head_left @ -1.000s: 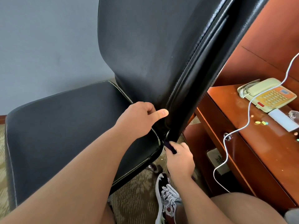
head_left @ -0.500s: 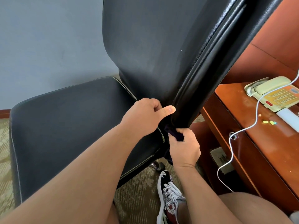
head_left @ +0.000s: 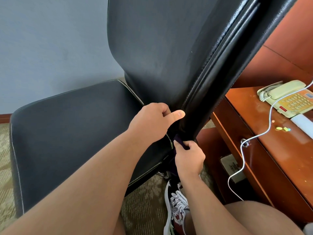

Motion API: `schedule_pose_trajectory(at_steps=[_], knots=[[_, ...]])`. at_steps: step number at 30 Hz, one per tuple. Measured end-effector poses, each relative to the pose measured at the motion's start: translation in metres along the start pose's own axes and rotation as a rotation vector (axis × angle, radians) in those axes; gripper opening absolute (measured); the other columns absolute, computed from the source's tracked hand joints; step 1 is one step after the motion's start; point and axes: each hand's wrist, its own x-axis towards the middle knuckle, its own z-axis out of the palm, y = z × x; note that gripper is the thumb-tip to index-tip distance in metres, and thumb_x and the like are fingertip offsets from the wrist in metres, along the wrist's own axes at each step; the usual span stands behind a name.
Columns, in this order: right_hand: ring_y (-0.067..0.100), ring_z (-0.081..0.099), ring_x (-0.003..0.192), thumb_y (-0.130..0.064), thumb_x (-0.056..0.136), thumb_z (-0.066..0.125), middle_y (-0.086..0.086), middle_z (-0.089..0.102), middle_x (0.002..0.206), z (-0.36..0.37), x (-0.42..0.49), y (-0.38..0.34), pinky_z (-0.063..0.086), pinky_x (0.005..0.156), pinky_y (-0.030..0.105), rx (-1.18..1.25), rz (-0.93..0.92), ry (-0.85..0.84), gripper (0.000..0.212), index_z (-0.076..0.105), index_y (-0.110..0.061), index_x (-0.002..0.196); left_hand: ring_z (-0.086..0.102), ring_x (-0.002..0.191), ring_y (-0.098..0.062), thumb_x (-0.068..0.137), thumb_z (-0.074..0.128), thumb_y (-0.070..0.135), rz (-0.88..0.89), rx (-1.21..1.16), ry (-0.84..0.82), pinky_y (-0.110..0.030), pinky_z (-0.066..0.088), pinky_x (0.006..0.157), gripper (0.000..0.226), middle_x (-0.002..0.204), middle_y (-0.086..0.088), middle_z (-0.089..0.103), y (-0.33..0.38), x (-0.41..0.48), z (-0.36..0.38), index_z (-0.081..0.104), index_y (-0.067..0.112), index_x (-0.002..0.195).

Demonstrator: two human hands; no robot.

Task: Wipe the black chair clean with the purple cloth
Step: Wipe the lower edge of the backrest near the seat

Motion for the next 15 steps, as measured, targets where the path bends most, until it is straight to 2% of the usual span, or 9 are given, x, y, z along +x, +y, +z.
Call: schedule_pose_trajectory(at_steps=[3,7,10,12,13,15], knots=[[0.000,0.061,0.075,-0.064,0.081,0.061,-0.027,0.062,0.083,-0.005,-0.005,-0.002,0.048,0.062,0.022,-0.013,-0.204,0.036,0.024,0.064,-0.047,0.099,0.045,0.042,-0.006,0.078,0.049,0.077,-0.004,-0.005,-0.002,-0.025,0.038,0.046,0.055,0.047,0.008,0.050,0.000,0.001,0.000,0.049,0.024,0.064],[-0.002,0.062,0.075,-0.070,0.075,0.058,-0.029,0.064,0.082,-0.007,0.003,-0.005,0.050,0.062,0.022,0.096,-0.181,0.078,0.014,0.060,-0.063,0.087,0.046,0.042,-0.006,0.078,0.049,0.077,-0.010,-0.004,-0.003,-0.023,0.037,0.046,0.054,0.049,0.008,0.052,0.001,0.001,0.000,0.049,0.025,0.064],[0.001,0.064,0.058,-0.066,0.068,0.071,-0.024,0.066,0.066,0.001,0.006,0.001,0.047,0.047,0.019,0.266,0.065,0.039,0.018,0.068,-0.048,0.071,0.046,0.041,-0.006,0.079,0.048,0.077,-0.010,-0.002,-0.005,-0.024,0.038,0.045,0.054,0.049,0.007,0.053,0.002,0.001,0.001,0.049,0.025,0.065],[0.010,0.057,0.046,-0.048,0.065,0.084,-0.012,0.059,0.048,0.005,0.009,0.006,0.042,0.043,0.021,0.362,0.321,-0.010,0.030,0.064,-0.029,0.054,0.045,0.039,-0.005,0.079,0.048,0.077,-0.012,0.007,-0.001,-0.023,0.037,0.044,0.055,0.046,0.008,0.051,0.002,0.000,0.002,0.049,0.024,0.065],[0.015,0.053,0.045,-0.042,0.065,0.086,-0.009,0.055,0.043,0.006,0.012,0.010,0.040,0.043,0.023,0.355,0.370,-0.029,0.033,0.062,-0.024,0.050,0.044,0.039,-0.005,0.079,0.048,0.077,-0.013,0.006,0.001,-0.023,0.037,0.044,0.055,0.046,0.008,0.050,0.002,0.000,0.002,0.048,0.024,0.065],[0.016,0.054,0.047,-0.040,0.069,0.084,-0.008,0.056,0.044,0.008,0.016,0.014,0.041,0.043,0.025,0.280,0.307,-0.053,0.026,0.065,-0.027,0.057,0.043,0.039,-0.006,0.078,0.049,0.077,-0.012,-0.005,0.005,-0.024,0.037,0.044,0.056,0.046,0.008,0.048,0.001,0.001,0.002,0.047,0.023,0.065]])
